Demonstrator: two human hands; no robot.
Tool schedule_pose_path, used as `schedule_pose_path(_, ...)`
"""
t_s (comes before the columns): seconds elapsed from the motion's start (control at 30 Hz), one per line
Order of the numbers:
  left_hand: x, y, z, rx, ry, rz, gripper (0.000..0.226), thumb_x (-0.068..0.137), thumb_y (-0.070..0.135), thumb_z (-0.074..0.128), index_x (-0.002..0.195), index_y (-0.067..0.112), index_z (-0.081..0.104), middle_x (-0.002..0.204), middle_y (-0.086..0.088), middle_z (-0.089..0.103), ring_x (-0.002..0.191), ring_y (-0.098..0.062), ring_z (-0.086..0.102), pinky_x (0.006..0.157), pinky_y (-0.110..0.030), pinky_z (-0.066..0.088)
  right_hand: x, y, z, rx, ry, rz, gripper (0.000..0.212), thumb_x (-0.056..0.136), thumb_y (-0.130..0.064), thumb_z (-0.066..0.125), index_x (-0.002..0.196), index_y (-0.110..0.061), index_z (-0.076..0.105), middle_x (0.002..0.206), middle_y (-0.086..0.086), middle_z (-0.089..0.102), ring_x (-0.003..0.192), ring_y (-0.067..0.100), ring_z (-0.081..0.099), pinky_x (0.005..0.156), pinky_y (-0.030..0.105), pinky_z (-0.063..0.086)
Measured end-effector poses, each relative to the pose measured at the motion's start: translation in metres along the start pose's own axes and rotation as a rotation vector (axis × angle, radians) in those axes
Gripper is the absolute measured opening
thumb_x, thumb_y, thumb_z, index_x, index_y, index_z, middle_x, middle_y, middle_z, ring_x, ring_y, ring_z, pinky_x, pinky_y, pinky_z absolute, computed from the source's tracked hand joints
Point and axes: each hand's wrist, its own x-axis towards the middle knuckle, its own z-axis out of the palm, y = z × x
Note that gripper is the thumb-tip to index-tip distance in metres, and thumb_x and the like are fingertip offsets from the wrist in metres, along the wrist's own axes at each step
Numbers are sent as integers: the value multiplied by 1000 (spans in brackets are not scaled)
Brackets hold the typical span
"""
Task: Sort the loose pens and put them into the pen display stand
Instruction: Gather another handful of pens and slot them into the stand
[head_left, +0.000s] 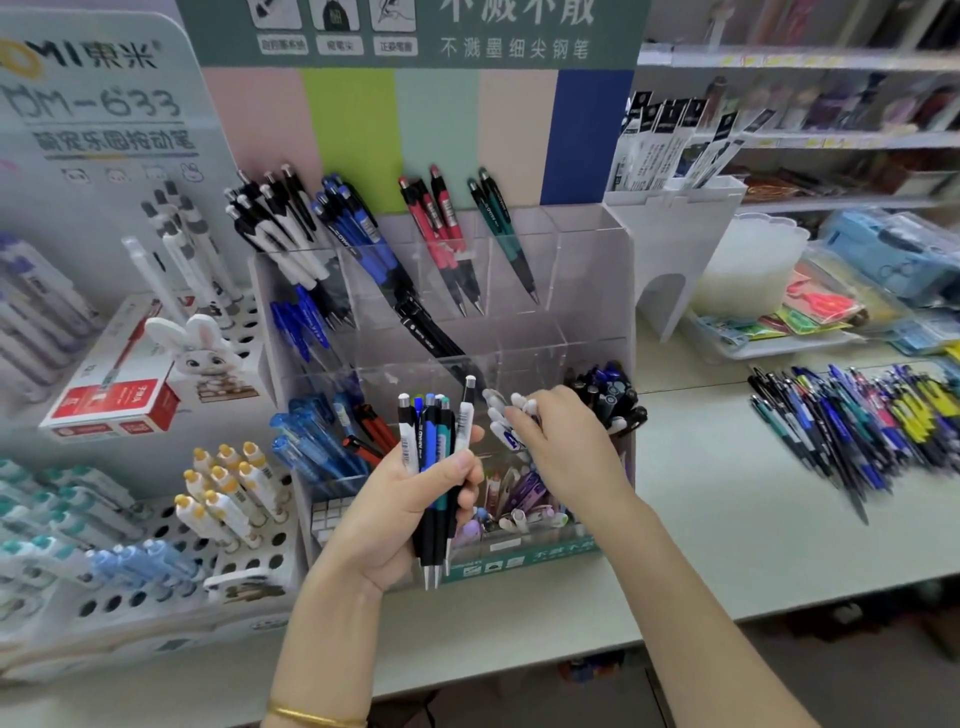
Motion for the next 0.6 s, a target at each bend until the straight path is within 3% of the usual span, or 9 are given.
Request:
schedule_pose_path(0.03,0,0,-1,4,-8,6,40,83,10,65,122,5,55,72,-5,55,57,-14,49,46,-27,47,-1,1,2,5,-17,-5,36,97,-43,43,71,-19,42,84,0,42,75,19,45,67,33,35)
schedule_pose_path(0.1,-1,-1,-2,15,-26,23,41,83,11,66,122,5,55,73,-6,55,57,-14,50,48,-27,48,-3,3,4,-1,-10,-38,33,95,-48,45,100,-17,55,96,1,48,87,18,48,70,32,39)
schedule_pose_path(0.13,-1,-1,-3,19,-34,30,42,82,12,65,122,4,55,74,-6,56,58,-14,50,48,-26,48,-4,3,5,-3,5,-56,39,94,-48,46,117,-17,53,104,1,50,93,18,50,73,32,41)
schedule_pose_path(0.2,-2,-1,-3,24,-46,39,42,81,12,63,122,4,55,76,-6,57,59,-14,51,49,-26,49,-5,3,6,-18,31,-74,46,96,-44,46,131,-16,46,113,3,52,101,20,51,78,34,45)
schedule_pose_path(0.37,-3,0,-5,65,-85,45,42,83,12,64,124,7,56,82,-7,59,64,-16,50,55,-30,48,-4,5,4,-136,-19,-13,39,96,-46,40,111,-12,52,104,7,55,100,27,52,74,36,43)
schedule_pose_path(0.43,-3,-1,-6,44,-99,45,43,83,13,66,125,7,56,85,-8,59,65,-16,51,60,-32,47,-8,2,-1,-94,113,-42,43,97,-45,41,120,-12,54,109,6,56,105,24,52,78,31,41)
schedule_pose_path(0.5,-4,2,-4,42,-98,43,43,83,14,67,123,5,56,85,-8,61,65,-16,51,64,-33,46,-14,-11,-10,98,284,-125,41,97,-40,46,125,-13,58,107,1,59,100,15,53,80,23,39)
schedule_pose_path(0.53,-5,3,-3,68,-88,45,39,83,14,66,120,4,58,83,-7,62,64,-15,52,62,-33,47,-17,-19,-14,231,282,-155,36,96,-39,48,120,-16,62,102,-3,60,93,9,53,78,19,40)
schedule_pose_path(0.6,-7,5,1,141,-75,43,24,84,16,62,106,5,62,73,-4,63,63,-16,53,61,-34,49,-18,-35,-18,445,105,-153,25,92,-39,55,98,-19,68,91,-3,58,82,7,54,73,19,44)
